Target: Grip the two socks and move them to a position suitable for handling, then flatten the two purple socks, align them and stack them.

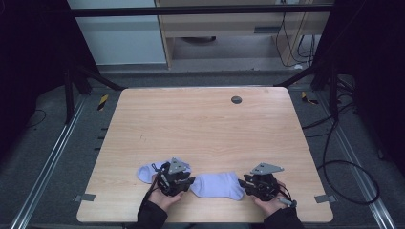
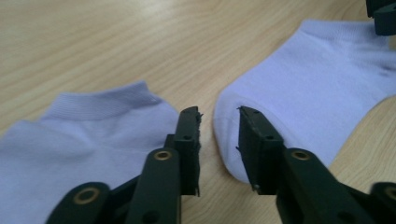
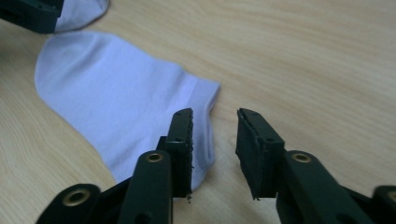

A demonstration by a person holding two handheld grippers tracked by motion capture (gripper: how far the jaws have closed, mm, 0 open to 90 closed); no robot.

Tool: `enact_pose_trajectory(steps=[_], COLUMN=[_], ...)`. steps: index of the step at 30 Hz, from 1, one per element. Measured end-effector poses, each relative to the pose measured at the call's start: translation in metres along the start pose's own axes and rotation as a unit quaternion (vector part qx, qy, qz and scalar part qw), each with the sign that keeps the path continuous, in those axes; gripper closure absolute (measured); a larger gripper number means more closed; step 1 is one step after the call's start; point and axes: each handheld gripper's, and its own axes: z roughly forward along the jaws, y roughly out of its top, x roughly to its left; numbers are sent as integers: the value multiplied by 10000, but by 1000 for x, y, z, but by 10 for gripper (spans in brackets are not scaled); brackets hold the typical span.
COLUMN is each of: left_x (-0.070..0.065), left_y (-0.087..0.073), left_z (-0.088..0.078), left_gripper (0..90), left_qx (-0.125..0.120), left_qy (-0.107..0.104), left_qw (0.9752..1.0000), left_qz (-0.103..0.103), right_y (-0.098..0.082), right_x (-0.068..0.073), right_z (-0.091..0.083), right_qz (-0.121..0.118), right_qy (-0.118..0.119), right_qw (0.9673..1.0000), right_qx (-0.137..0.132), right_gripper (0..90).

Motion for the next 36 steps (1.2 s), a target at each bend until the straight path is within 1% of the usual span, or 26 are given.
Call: enact_pose_trajectory(steps=[1,2,4,5,6,8,9,10,11,12,13,14,16,17,18,20,21,22,23,24,26,28,29,31,35,36], left_x=[0,3,8,8,10,16,23,23,32,32,37,46,55,55,64,72,72,75,78,84,87,93,93,98,105,106], left_y=[0,1,2,2,3,2,1,1,-2,-2,-3,-7,-11,-11,-16,-21,-21,-24,-26,-31,-34,-40,-40,-45,-52,-53], left_z=[0,-6,-13,-13,-17,-24,-33,-33,-41,-41,-45,-52,-59,-59,-65,-69,-69,-71,-73,-76,-78,-82,-82,-83,-86,-87], left_gripper=[624,606,578,560,560,528,507,499,490,483,483,473,464,462,459,454,451,448,447,445,443,443,443,443,451,451], left_qx=[0,-108,-219,-219,-270,-365,-459,-459,-528,-528,-545,-594,-619,-619,-645,-621,-621,-623,-607,-596,-587,-560,-560,-523,-482,-463], left_qy=[0,37,95,95,124,197,267,267,362,362,421,513,616,616,729,815,815,848,888,967,994,1088,1088,1138,1214,1237], left_qw=[10000,9999,9997,9997,9995,9990,9984,9984,9976,9976,9972,9961,9951,9951,9938,9929,9929,9924,9920,9910,9905,9893,9893,9885,9870,9868], left_qz=[0,-43,-71,-71,-95,-145,-200,-200,-277,-277,-301,-393,-456,-456,-531,-602,-602,-633,-658,-709,-744,-799,-799,-850,-933,-935], right_y=[0,3,6,9,9,15,20,20,27,31,31,39,46,46,55,62,62,69,71,74,77,83,83,86,93,93], right_x=[0,-2,-4,-4,-4,-4,-2,-2,0,3,3,8,14,14,23,31,31,37,41,44,47,55,55,59,69,69], right_z=[0,-3,-6,-8,-8,-11,-13,-13,-13,-12,-12,-10,-6,-6,0,6,6,13,16,19,22,30,30,35,50,50], right_qz=[0,31,64,73,73,113,114,114,147,137,137,97,84,84,19,-37,-37,-62,-78,-97,-109,-124,-124,-102,-102,-102], right_qy=[0,-48,-72,-96,-96,-94,-82,-82,-42,-16,-16,5,48,48,98,136,136,157,182,186,180,215,215,254,317,317], right_qw=[10000,9998,9995,9993,9993,9988,9983,9983,9978,9975,9975,9971,9966,9966,9962,9960,9960,9959,9958,9957,9958,9957,9957,9958,9959,9959], right_qx=[0,-164,-296,-365,-365,-477,-563,-563,-649,-687,-687,-761,-822,-822,-864,-878,-878,-889,-893,-898,-886,-893,-893,-877,-844,-844], right_gripper=[648,616,584,576,576,552,540,540,528,521,521,494,478,478,463,450,450,438,433,427,423,411,411,407,408,408])
